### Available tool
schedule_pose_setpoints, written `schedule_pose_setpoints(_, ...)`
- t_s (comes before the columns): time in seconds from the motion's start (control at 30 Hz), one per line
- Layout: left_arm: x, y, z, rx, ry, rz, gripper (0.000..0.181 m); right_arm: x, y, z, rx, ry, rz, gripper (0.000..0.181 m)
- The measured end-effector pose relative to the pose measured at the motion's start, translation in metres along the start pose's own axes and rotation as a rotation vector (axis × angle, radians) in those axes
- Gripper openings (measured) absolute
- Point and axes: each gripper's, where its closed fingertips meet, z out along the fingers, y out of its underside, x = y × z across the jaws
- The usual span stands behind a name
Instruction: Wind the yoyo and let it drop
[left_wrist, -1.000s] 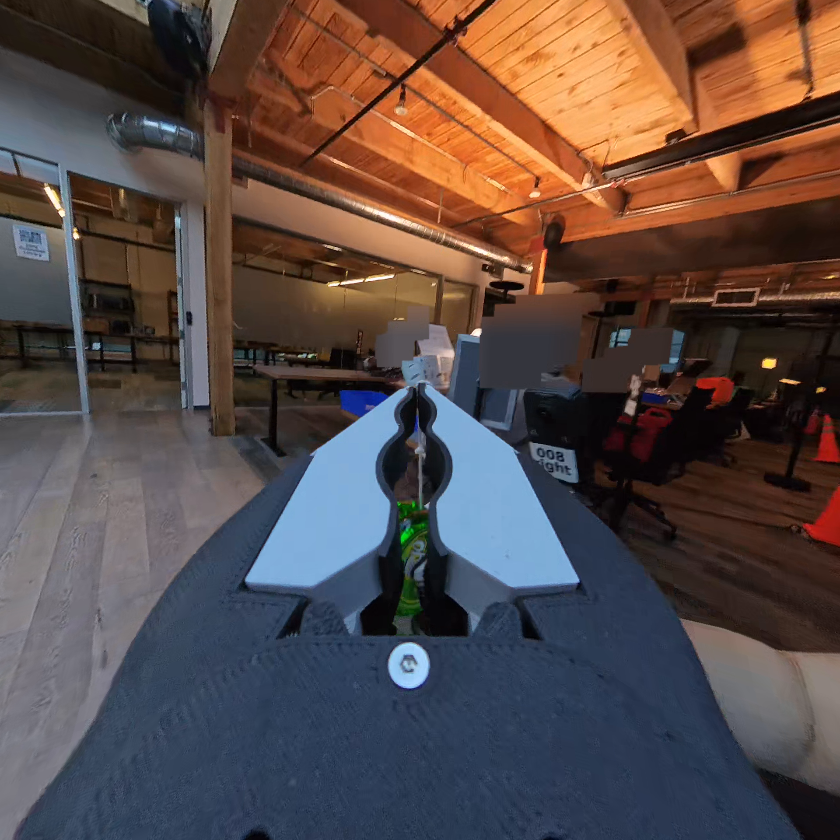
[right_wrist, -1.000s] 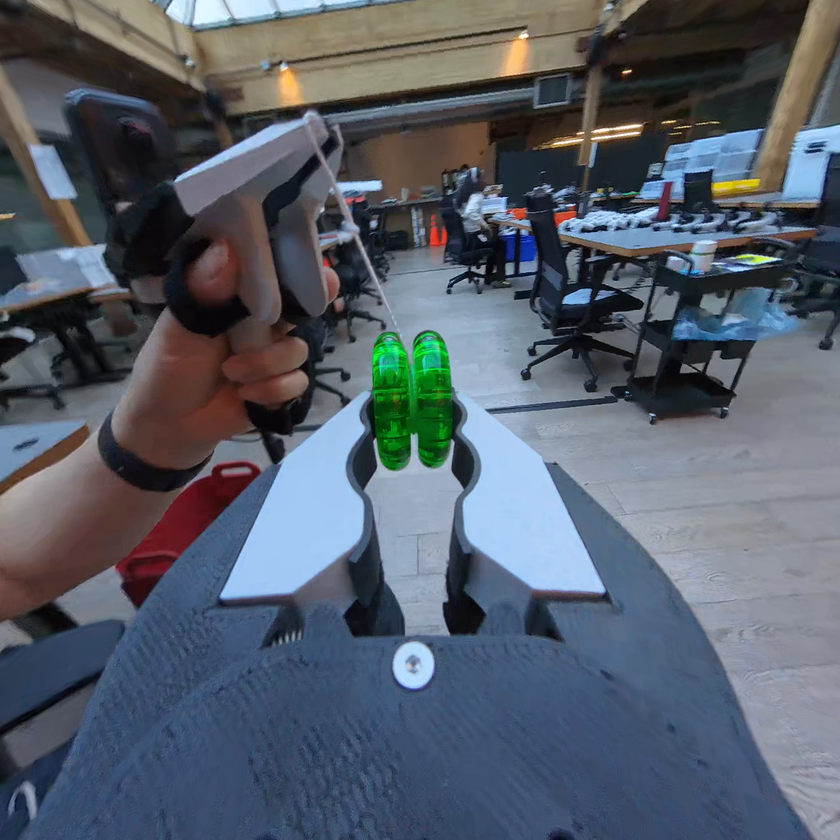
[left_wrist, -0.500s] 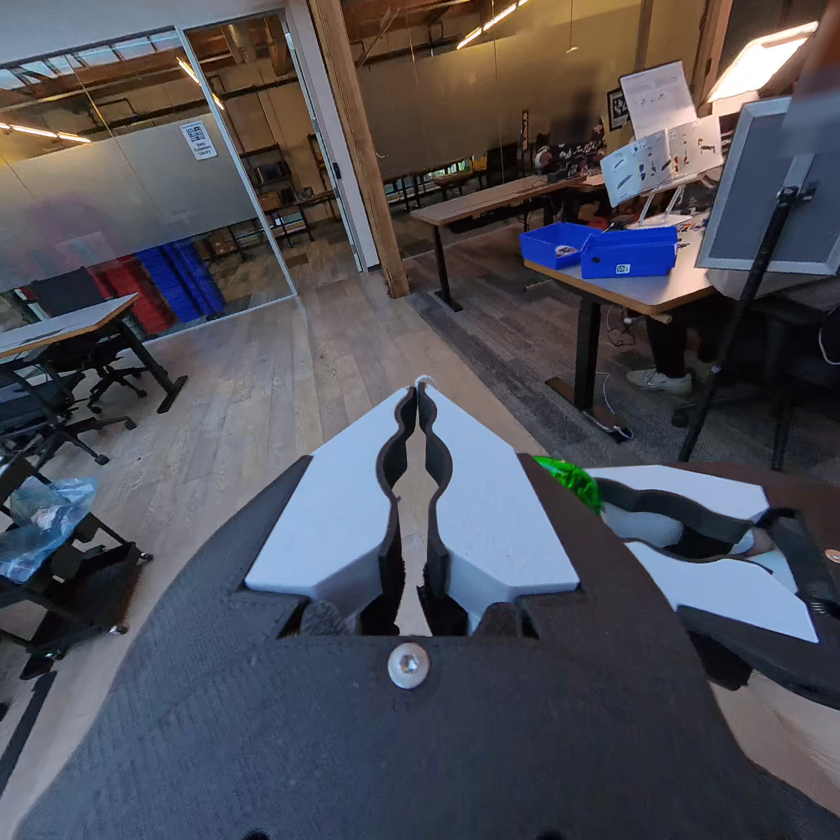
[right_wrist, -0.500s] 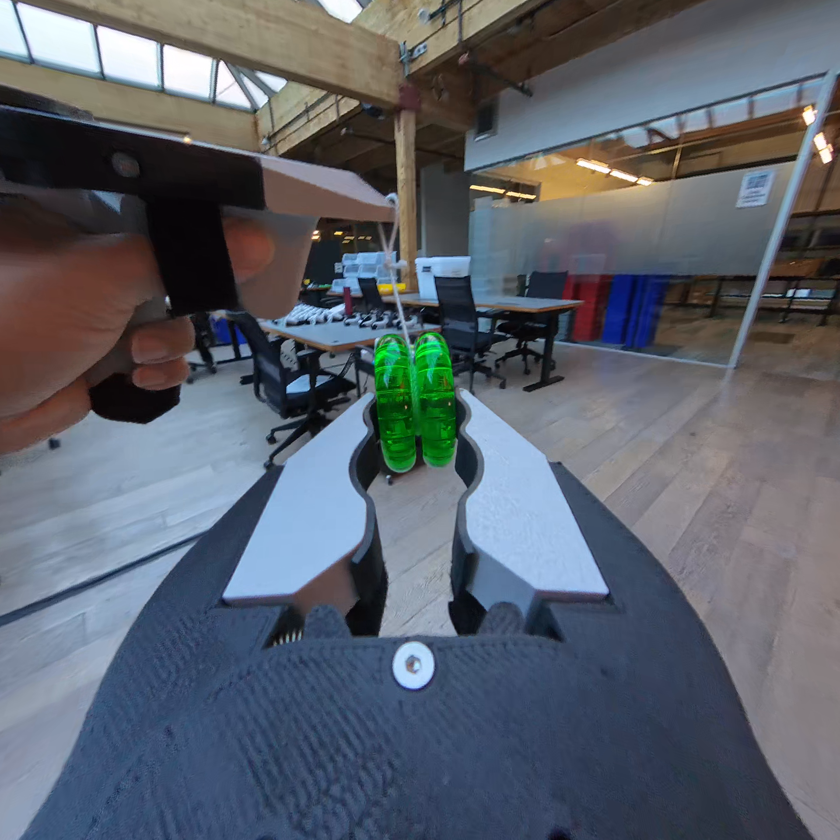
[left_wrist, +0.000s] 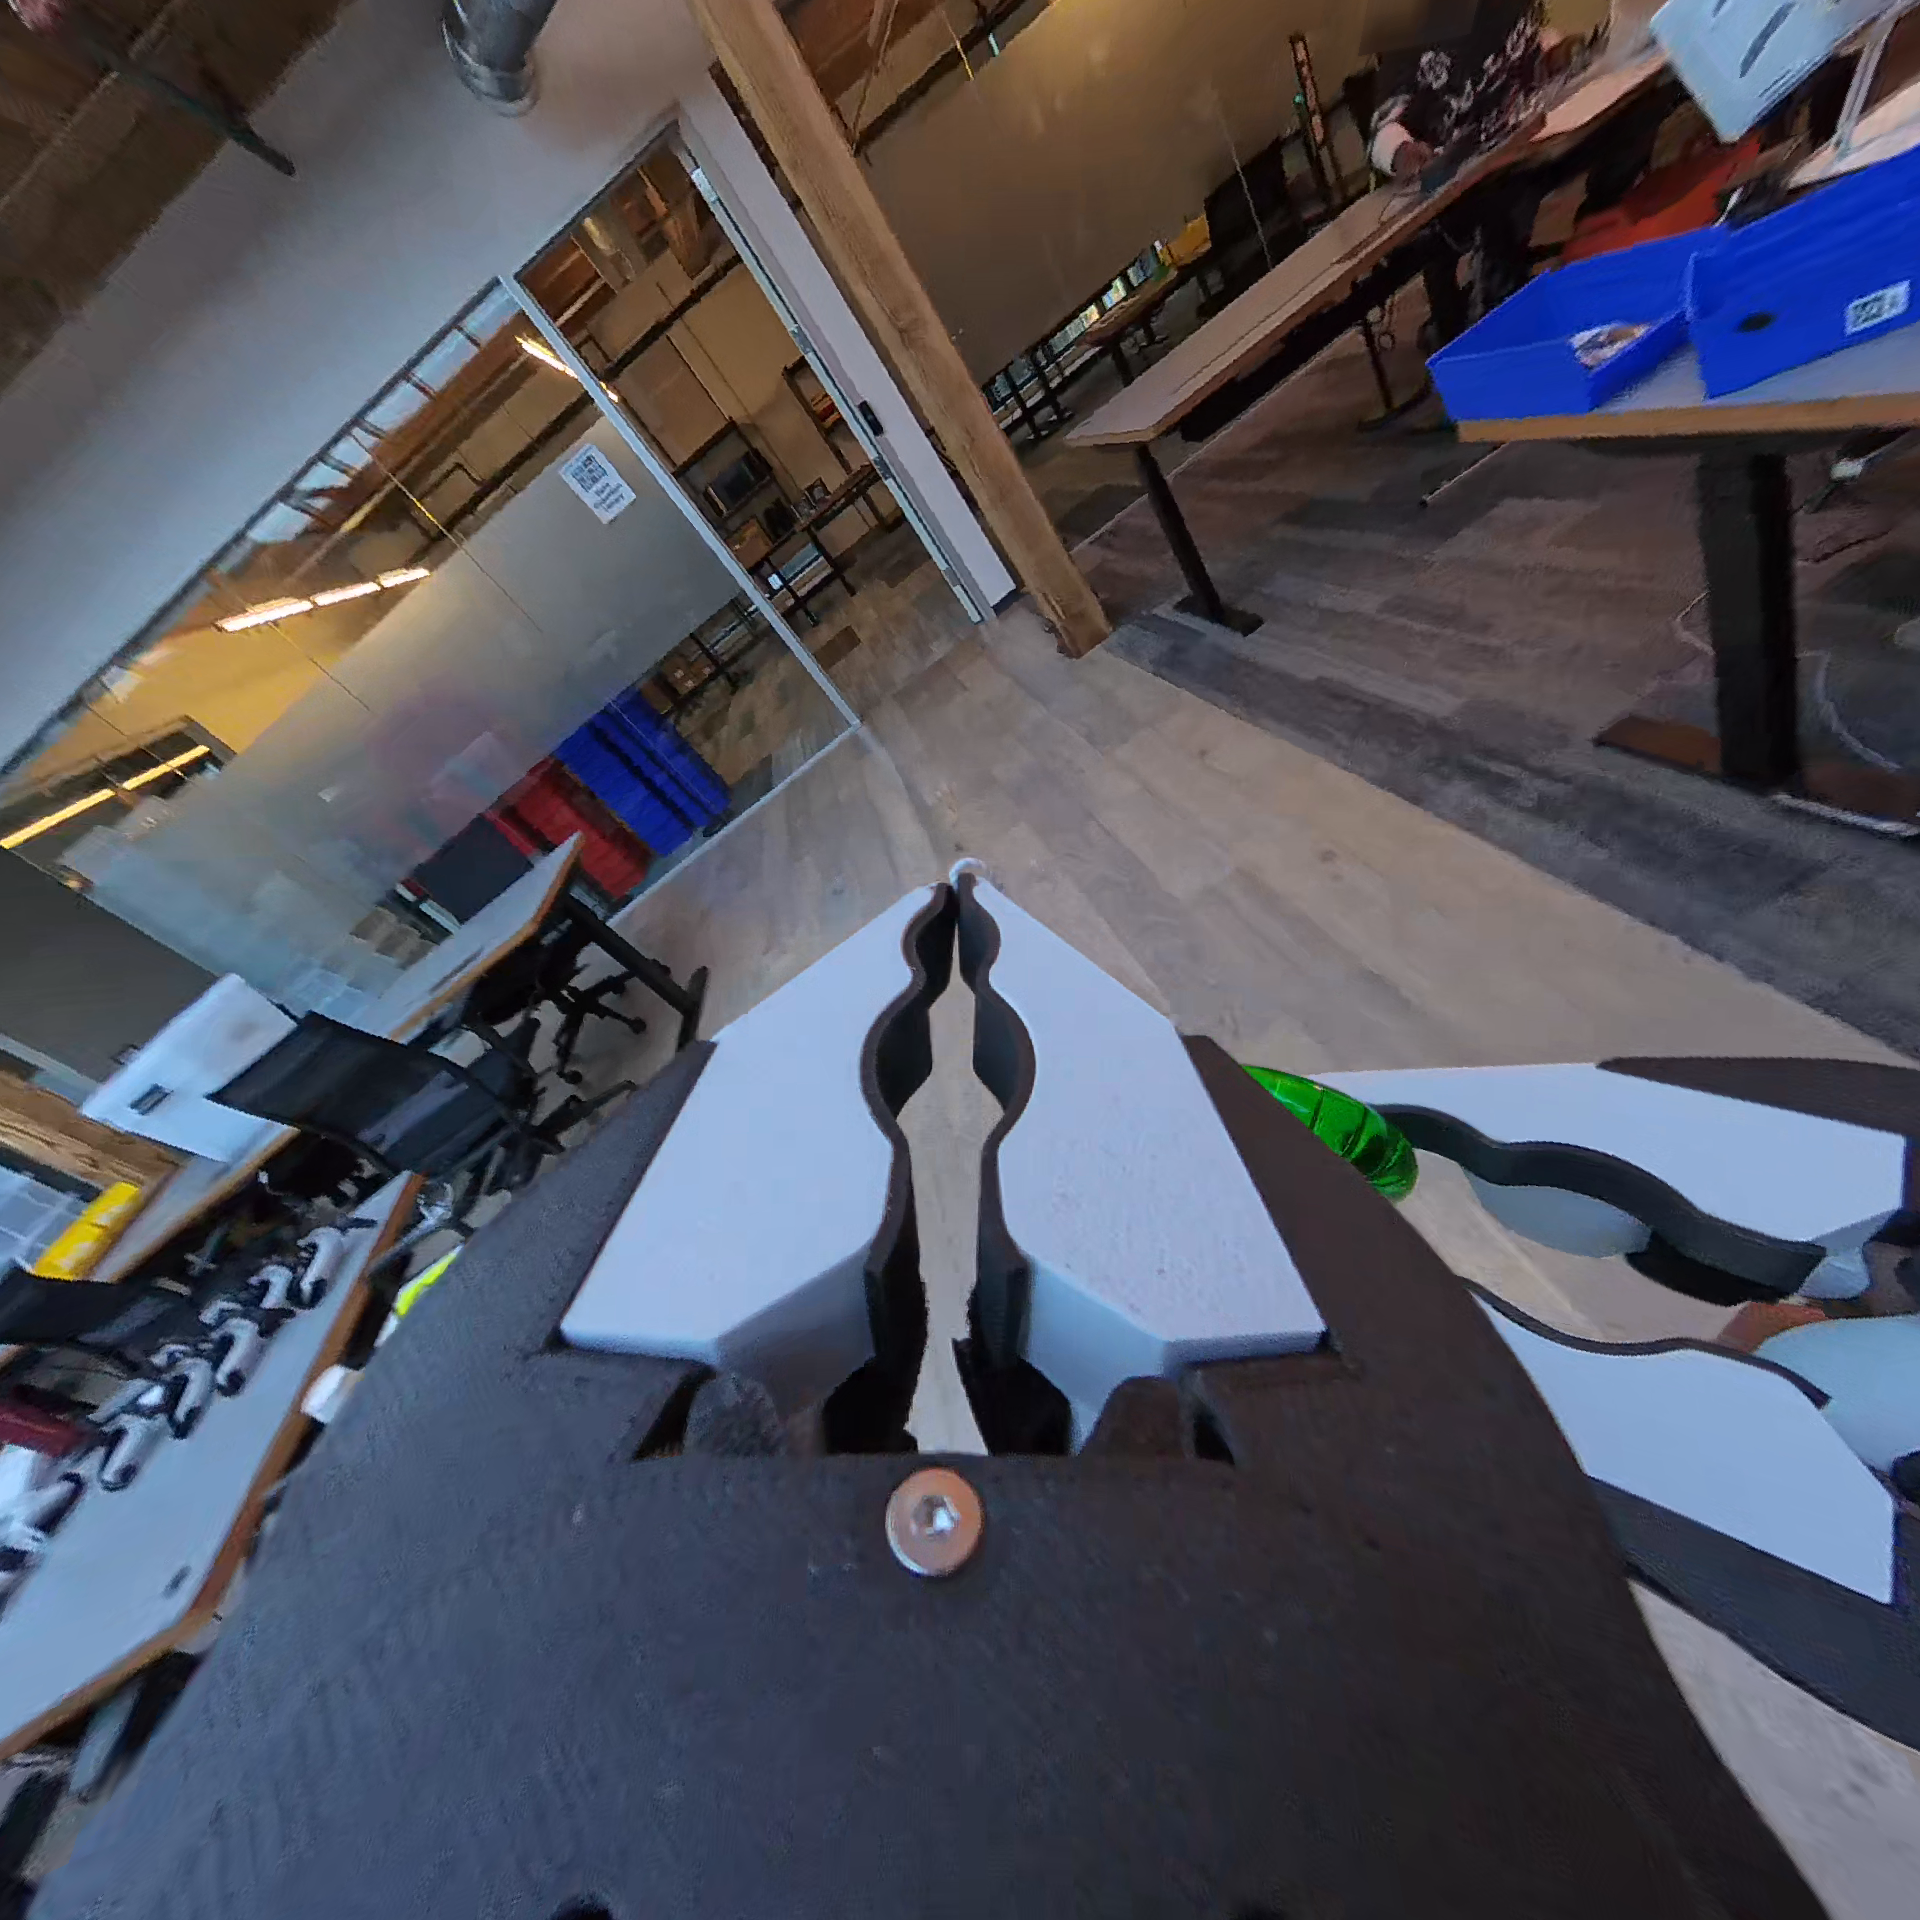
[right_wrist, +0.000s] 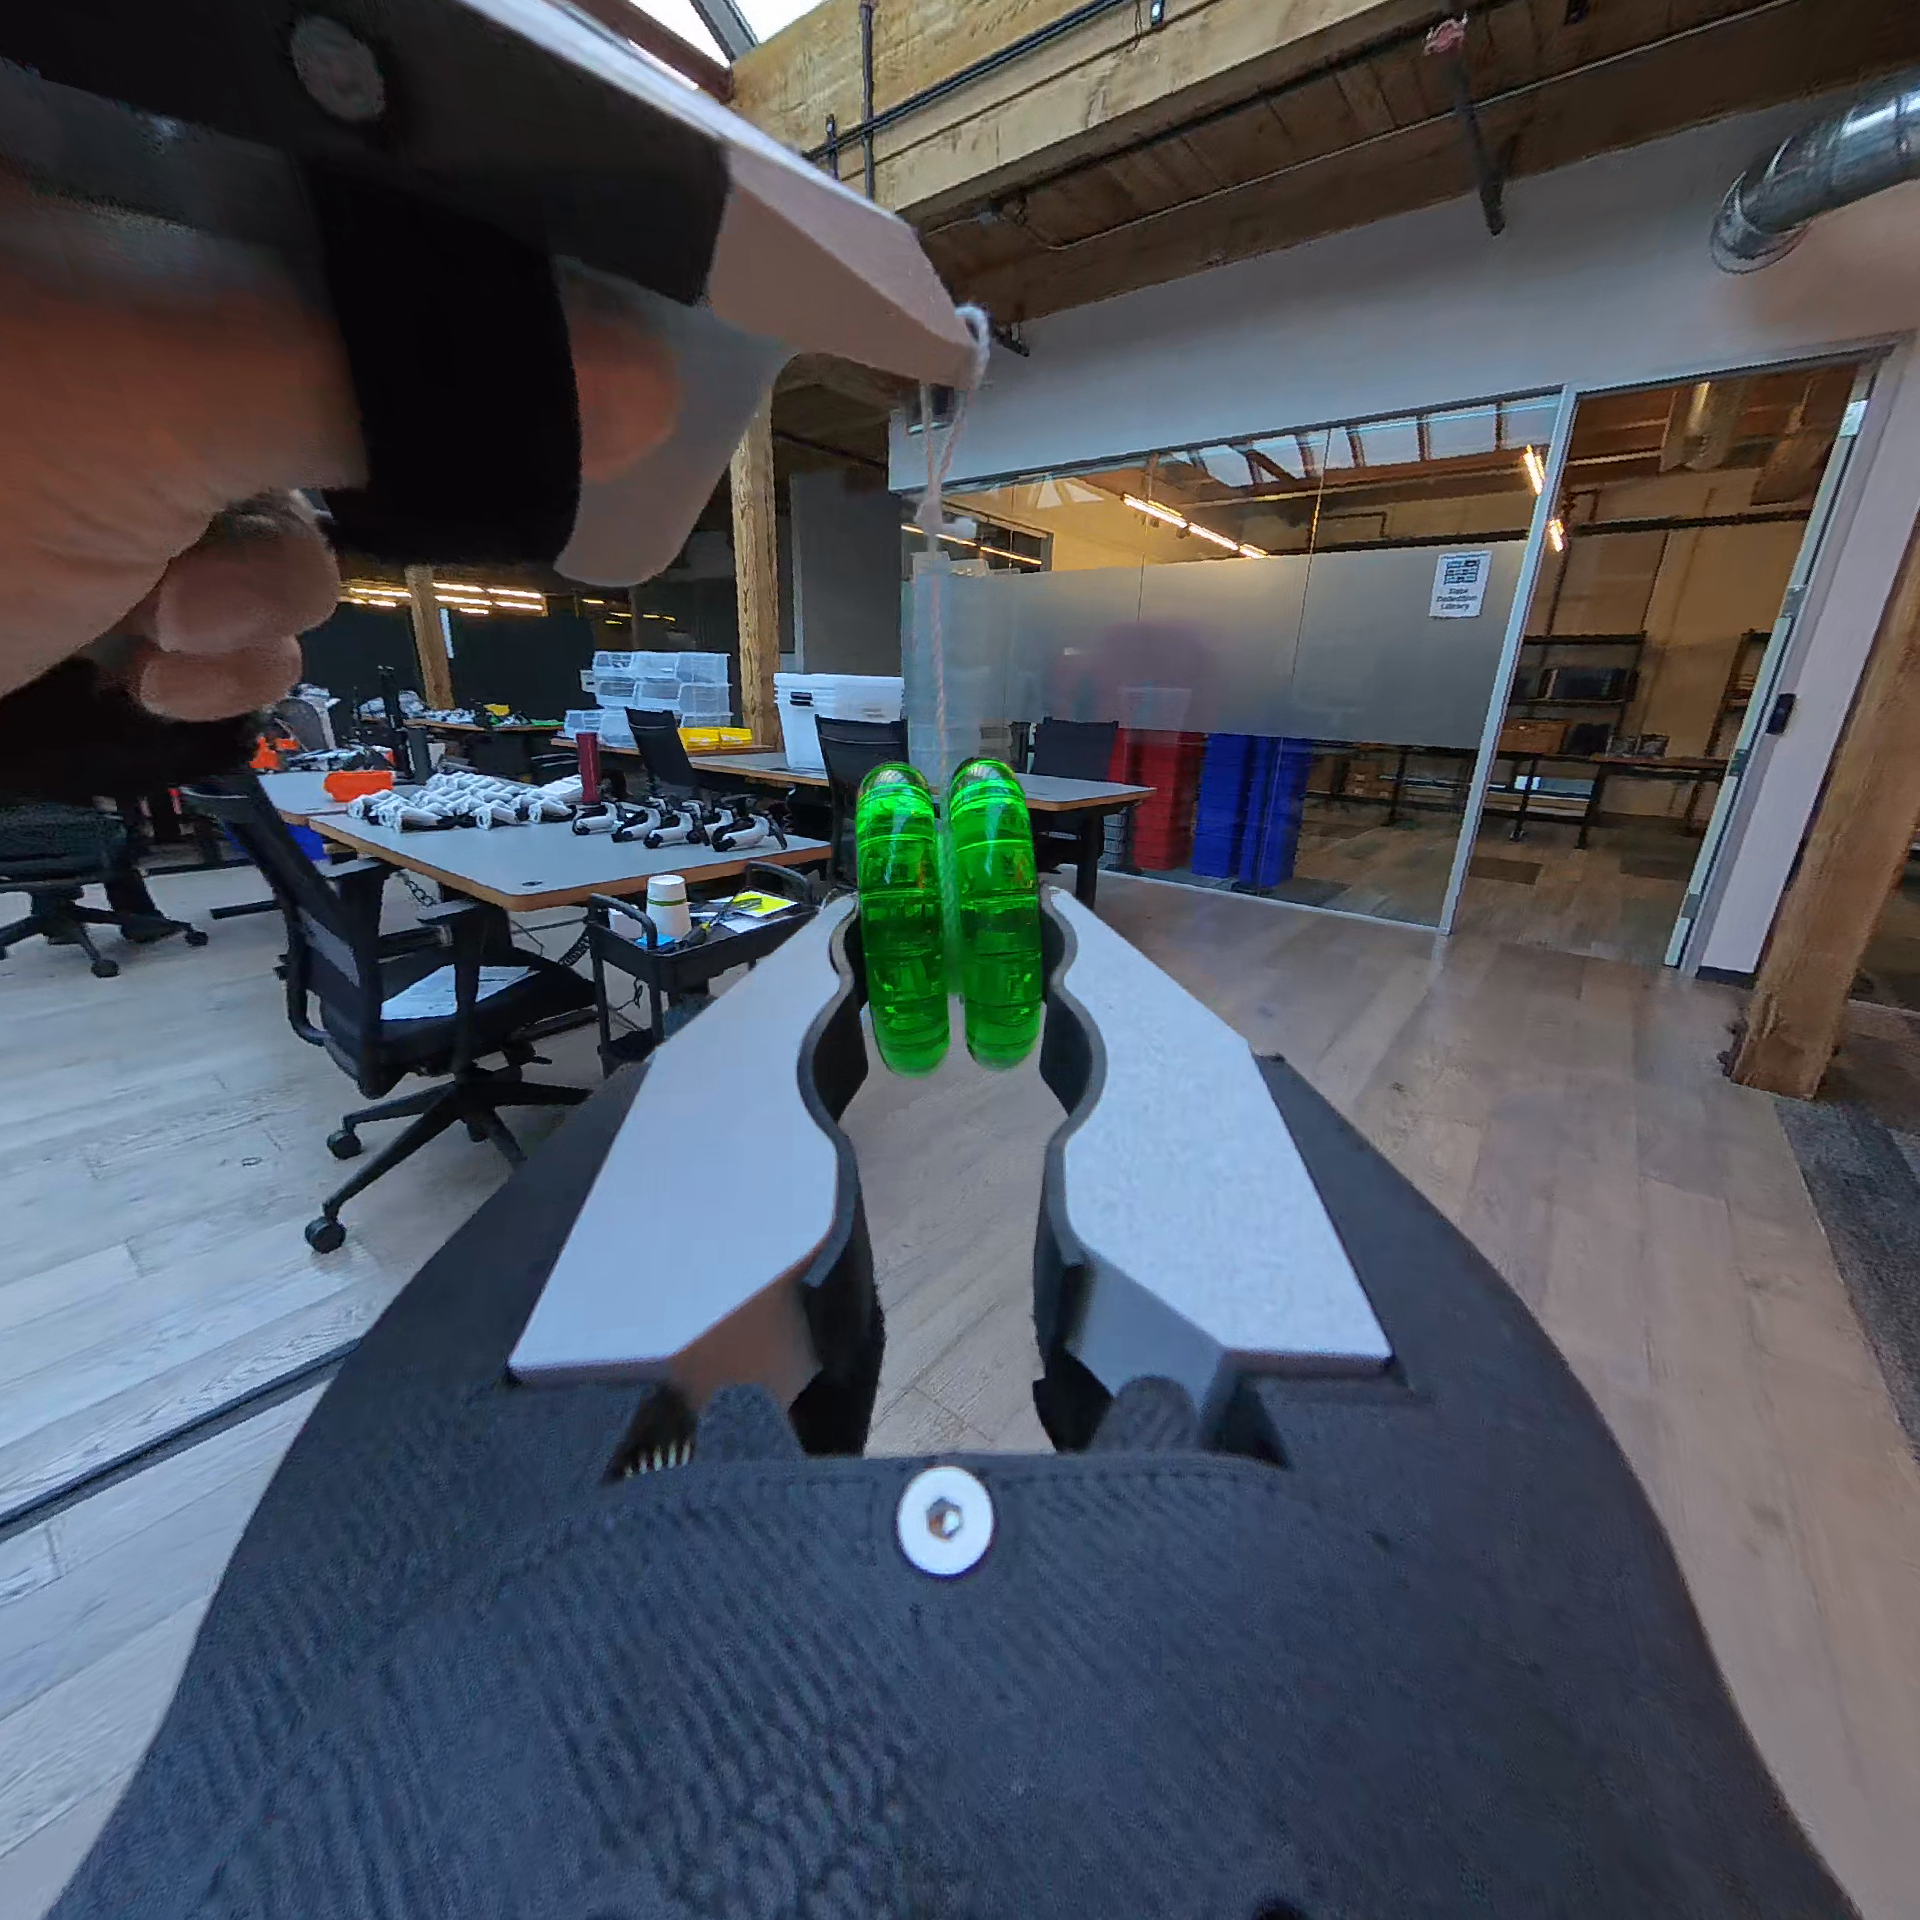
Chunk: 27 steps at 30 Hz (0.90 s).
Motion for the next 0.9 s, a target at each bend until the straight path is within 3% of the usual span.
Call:
schedule_pose_setpoints(0.13, -0.064, -0.023, 0.042, -0.002, -0.016, 0.018, 0.000, 0.005, -0.032, 0.076, -0.017, 0.030, 0.011, 0.027)
schedule_pose_setpoints(0.23, -0.116, -0.068, 0.063, -0.040, -0.015, 0.066, 0.000, 0.012, -0.087, 0.121, -0.023, 0.034, 0.023, 0.027)
schedule_pose_setpoints(0.4, -0.202, -0.199, 0.079, -0.050, -0.032, 0.130, 0.000, 0.045, -0.233, 0.177, -0.015, 0.044, 0.057, 0.027)
schedule_pose_setpoints(0.53, -0.255, -0.313, 0.079, 0.027, -0.036, 0.119, 0.000, 0.069, -0.351, 0.204, 0.022, 0.053, 0.070, 0.027)
schedule_pose_setpoints(0.63, -0.284, -0.370, 0.075, 0.055, -0.050, 0.145, 0.000, 0.075, -0.415, 0.215, 0.048, 0.063, 0.022, 0.027)
schedule_pose_setpoints(0.73, -0.296, -0.392, 0.077, 0.061, -0.048, 0.140, 0.000, 0.074, -0.438, 0.220, 0.058, 0.055, 0.045, 0.026)
schedule_pose_setpoints(0.87, -0.295, -0.381, 0.092, 0.021, -0.046, 0.185, 0.000, 0.084, -0.421, 0.231, 0.010, 0.078, 0.065, 0.027)
schedule_pose_setpoints(0.9, -0.297, -0.376, 0.097, 0.007, -0.052, 0.213, 0.000, 0.085, -0.416, 0.236, -0.009, 0.071, 0.074, 0.037)
